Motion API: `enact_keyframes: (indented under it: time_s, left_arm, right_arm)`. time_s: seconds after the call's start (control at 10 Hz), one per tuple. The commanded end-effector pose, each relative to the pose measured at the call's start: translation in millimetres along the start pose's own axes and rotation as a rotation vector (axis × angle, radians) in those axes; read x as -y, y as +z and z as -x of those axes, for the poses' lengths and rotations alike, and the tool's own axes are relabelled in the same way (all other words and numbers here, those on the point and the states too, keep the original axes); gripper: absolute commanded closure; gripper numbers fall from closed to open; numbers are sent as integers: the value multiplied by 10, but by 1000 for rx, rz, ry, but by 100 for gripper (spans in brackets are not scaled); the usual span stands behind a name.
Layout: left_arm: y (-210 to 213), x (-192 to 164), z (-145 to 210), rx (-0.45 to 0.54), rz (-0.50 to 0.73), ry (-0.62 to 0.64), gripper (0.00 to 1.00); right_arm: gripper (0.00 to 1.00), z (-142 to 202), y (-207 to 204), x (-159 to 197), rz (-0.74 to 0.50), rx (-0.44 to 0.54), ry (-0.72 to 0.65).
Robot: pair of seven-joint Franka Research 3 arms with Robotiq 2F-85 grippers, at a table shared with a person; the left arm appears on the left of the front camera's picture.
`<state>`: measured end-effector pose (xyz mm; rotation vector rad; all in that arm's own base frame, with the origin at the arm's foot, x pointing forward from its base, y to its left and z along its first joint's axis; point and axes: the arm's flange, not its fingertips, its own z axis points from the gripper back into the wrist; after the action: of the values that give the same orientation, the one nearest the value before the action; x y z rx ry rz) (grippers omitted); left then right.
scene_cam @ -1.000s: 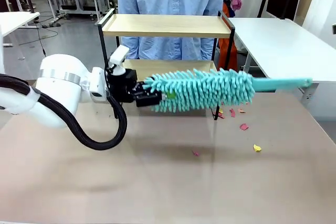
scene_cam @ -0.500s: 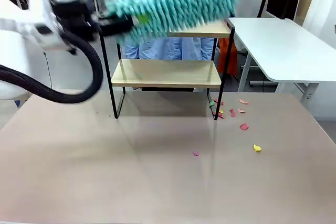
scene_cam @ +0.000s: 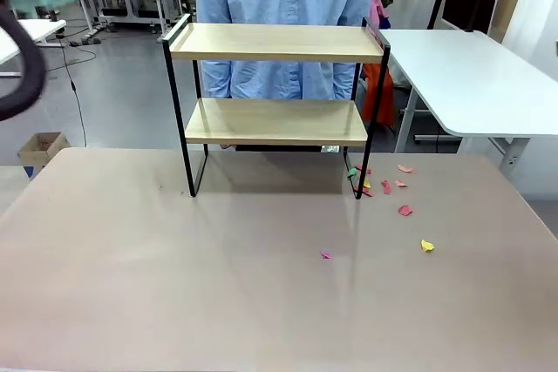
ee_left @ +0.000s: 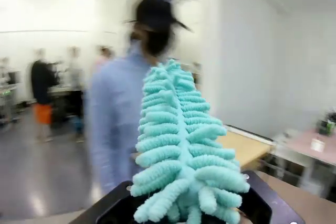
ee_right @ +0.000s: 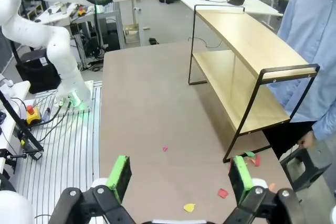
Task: Clean the shelf.
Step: Hand the Duster back to the human.
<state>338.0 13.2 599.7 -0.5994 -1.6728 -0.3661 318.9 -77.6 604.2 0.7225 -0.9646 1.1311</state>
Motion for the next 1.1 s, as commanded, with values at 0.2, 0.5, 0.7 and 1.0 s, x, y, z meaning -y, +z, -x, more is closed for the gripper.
enact_keyframes:
  time_s: [0.2,0.5,0.7,1.0]
  left_arm:
    - [729,-310,234,69,-334,27,83]
    - [832,-509,661,40,-379,56,83]
    - [788,-680,1161,-45,-416,77,83]
    - [823,-618,1959,-99,-433,127,83]
  right_arm:
    - [0,-20,7,13,2,24,20]
    - [0,-20,7,13,2,24,20]
    - [0,-20,7,13,2,24,20]
    - [0,-20,7,13,2,24,20]
